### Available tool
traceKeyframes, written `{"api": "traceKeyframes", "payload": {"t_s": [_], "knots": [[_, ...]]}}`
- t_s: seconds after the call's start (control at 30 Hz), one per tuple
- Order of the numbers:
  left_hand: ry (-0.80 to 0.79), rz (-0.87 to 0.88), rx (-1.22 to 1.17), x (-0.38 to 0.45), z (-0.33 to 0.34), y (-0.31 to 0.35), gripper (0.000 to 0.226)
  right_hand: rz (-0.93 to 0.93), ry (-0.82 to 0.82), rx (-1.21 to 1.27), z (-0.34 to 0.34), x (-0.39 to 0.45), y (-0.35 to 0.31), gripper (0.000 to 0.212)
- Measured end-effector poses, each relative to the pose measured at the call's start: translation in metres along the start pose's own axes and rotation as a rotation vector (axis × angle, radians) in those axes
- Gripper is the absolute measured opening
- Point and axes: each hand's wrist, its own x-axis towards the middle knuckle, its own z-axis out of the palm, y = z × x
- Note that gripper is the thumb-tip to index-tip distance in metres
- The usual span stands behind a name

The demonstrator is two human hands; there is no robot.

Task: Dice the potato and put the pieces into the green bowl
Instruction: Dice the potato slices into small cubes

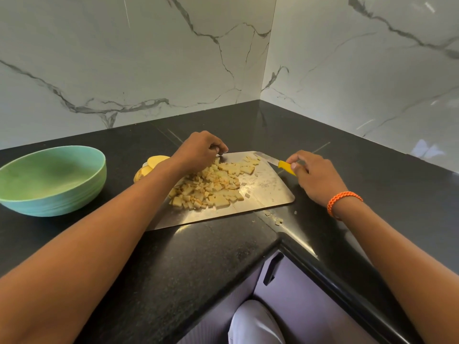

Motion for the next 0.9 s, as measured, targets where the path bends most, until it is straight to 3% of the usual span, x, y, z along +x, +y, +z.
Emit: {"api": "traceKeyframes", "payload": {"t_s": [0.2,0.43,0.9], "knots": [[0.038,0.002,0.016,-0.003,-0.003,0.005,0.019,-0.042,-0.146,-0.126,-0.001,-0.010,-0.015,0.032],[0.018,-0.032,-0.007,-0.005,-0.005,0.007,0.018,-0.054,-0.259,-0.118,-0.001,-0.016,-0.028,0.034],[0.017,-0.077,-0.100,-0.004,-0.006,0.005,0.022,-0.124,-0.156,0.067,0.031,-0.029,-0.062,0.033]]}}
